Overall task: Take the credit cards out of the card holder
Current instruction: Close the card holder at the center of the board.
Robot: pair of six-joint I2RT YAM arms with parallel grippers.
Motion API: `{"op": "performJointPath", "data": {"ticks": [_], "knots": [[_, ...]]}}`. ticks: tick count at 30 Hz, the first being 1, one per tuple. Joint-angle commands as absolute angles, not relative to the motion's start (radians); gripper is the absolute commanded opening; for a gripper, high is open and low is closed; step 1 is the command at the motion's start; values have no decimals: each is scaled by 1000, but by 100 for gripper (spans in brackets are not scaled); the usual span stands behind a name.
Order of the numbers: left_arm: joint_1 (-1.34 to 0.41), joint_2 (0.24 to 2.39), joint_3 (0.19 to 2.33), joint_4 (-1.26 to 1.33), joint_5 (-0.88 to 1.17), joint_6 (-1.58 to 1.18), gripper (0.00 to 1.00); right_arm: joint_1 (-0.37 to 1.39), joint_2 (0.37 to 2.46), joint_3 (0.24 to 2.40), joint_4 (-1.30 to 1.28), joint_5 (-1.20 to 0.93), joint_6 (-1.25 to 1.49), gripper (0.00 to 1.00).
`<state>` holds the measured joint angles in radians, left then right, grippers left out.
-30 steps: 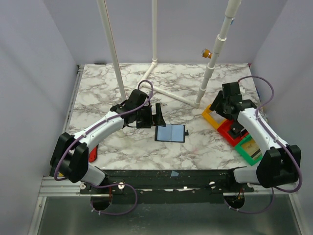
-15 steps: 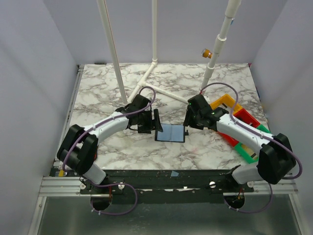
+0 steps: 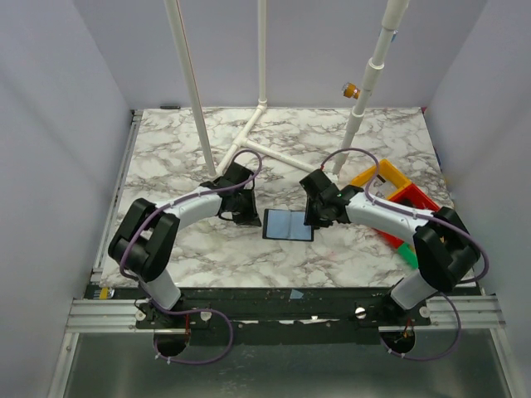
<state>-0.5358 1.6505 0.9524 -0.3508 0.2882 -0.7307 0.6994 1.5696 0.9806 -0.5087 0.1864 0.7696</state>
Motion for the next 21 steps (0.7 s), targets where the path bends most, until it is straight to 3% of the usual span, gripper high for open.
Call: {"op": "performJointPath", "data": {"ticks": [1,21], "knots": [[-529,1694,955,-337,227,-717,0,705,1606,1013,-499,227,777,30],[-534,1774,982,-333,217,-703,0,705,1691,959,-478,286,775,21]]}}
